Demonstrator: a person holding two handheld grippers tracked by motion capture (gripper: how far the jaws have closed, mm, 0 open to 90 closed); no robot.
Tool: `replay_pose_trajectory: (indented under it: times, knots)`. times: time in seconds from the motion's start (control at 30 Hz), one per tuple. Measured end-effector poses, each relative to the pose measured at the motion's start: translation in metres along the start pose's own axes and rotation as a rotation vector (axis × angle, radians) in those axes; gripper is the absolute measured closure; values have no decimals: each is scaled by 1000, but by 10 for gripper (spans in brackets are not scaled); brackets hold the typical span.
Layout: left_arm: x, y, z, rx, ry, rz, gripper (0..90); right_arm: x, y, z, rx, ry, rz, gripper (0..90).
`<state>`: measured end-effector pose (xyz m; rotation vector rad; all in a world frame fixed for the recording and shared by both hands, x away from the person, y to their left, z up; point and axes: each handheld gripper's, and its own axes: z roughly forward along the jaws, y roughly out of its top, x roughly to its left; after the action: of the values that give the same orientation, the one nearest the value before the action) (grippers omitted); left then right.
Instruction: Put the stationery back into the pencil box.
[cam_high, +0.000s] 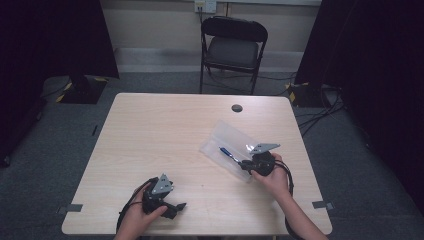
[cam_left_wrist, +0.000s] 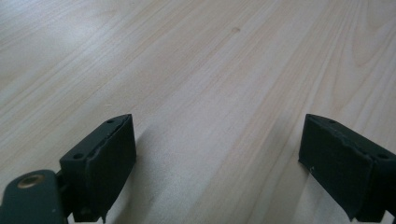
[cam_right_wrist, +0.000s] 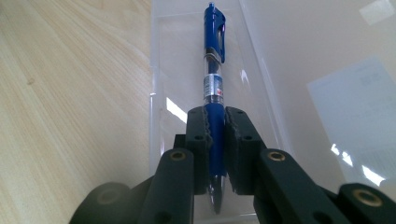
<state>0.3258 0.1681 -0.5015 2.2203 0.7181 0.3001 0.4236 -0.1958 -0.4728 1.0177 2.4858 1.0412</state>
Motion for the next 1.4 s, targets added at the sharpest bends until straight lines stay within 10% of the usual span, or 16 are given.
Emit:
replay_pose_trajectory:
  times: [1.4]
  knots:
    - [0,0,0,0,1,0,106,-4,-4,10,-4,-13,-17,724]
